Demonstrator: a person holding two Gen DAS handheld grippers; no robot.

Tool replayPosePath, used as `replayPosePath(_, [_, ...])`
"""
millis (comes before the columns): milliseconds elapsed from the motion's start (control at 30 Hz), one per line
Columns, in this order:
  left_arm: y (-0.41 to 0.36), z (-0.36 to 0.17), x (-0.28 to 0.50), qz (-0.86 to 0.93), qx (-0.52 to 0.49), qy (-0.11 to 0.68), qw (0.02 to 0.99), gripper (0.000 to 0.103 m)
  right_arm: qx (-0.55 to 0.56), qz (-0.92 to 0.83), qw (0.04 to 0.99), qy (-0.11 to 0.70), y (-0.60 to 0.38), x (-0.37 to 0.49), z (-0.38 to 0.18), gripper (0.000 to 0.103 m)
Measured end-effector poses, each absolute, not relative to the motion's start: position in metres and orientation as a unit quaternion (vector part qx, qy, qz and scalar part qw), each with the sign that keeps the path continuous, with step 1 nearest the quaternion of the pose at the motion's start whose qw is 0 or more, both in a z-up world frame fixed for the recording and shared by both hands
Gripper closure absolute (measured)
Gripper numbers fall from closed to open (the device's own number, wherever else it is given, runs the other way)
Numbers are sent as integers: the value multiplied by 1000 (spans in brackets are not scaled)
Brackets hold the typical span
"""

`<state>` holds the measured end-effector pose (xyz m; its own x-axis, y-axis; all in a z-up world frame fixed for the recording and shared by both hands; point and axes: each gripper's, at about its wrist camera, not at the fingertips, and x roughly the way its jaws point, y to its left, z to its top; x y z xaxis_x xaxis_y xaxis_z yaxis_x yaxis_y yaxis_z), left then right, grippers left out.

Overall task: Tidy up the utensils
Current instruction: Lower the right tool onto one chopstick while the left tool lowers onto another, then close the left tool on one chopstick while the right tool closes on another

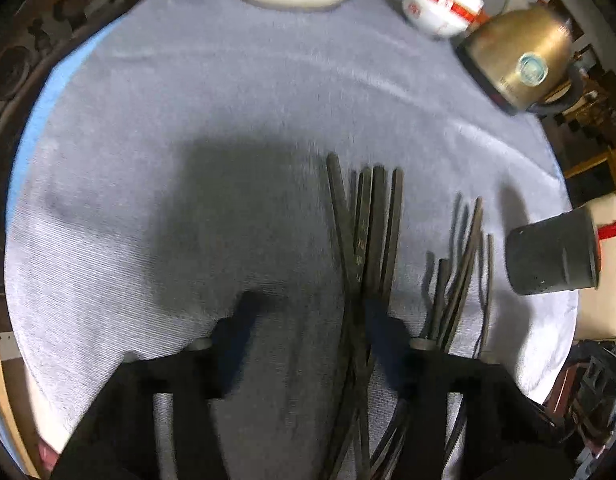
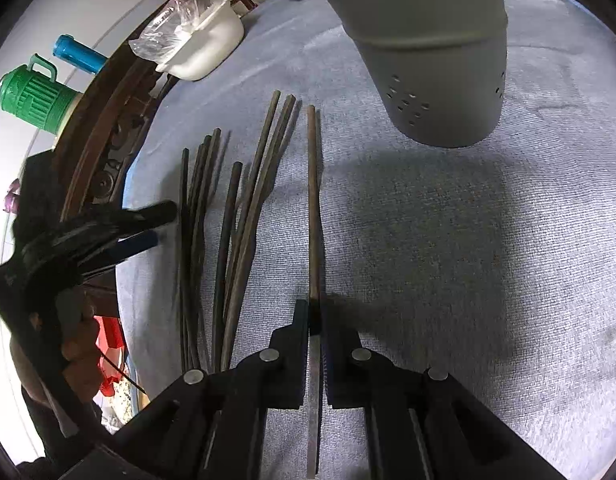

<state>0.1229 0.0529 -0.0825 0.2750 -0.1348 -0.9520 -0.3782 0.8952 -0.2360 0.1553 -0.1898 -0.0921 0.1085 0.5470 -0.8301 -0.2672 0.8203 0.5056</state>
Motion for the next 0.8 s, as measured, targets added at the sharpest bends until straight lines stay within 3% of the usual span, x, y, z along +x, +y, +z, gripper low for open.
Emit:
replayPosePath(67, [53,-80,122,83,-210,599,768,62,114,281,735,607,-194,156,-93,95])
replayPosePath(133, [52,-78,122,65,-211,600,769,88,115,285,733,607,-196,156,-94,95])
replayPosePath(167, [52,-77,121,57,-210,603,767,90,115,286,733,606,-198,155,-94,95])
replayPosePath(333, [56,-73,114,37,-203,614,762,95,114,291,733,605,-201,155,-94,95])
replayPosePath(800, [77,-77,84,22,-173,637,751,96,91,287,728,617,-193,156,-91,95])
